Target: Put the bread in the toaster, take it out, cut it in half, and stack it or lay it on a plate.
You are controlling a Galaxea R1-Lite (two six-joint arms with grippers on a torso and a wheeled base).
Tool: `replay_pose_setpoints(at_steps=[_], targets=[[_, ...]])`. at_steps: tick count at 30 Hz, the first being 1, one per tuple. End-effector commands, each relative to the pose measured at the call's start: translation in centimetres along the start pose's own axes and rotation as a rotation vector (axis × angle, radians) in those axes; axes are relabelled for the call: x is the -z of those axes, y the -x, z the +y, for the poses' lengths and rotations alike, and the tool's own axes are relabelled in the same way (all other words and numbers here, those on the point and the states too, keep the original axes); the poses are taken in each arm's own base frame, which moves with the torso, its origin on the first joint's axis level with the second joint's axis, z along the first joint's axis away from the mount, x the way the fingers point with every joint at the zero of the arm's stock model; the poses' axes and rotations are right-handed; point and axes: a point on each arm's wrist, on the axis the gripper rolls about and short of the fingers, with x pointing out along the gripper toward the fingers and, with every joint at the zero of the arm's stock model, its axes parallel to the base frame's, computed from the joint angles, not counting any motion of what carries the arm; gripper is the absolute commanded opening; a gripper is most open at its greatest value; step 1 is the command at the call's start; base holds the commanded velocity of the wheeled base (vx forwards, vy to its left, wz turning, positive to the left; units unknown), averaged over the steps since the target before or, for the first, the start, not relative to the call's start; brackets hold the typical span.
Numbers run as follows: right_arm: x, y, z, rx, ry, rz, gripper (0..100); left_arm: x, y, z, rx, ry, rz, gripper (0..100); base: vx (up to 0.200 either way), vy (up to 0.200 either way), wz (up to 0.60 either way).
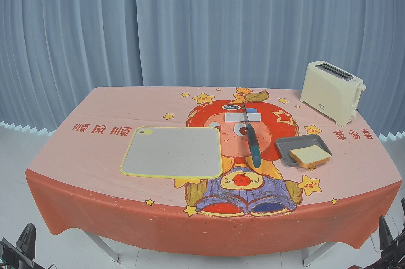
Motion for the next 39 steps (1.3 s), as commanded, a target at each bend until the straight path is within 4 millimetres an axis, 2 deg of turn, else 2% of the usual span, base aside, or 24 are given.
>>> replay_pose_setpoints(at_steps=[1, 39], targets=[[0.53, 0.0, 0.01, -0.002, 0.002, 0.001, 100, 0.49, -0.11, 0.0, -0.001, 0.0, 0.015, 0, 0.0, 0.0, 0.0], [0.48, 0.0, 0.0, 0.001, 0.002, -0.004, 100, 0.46, -0.12, 0.0, -0.002, 0.0, 0.014, 0, 0.0, 0.0, 0.0]])
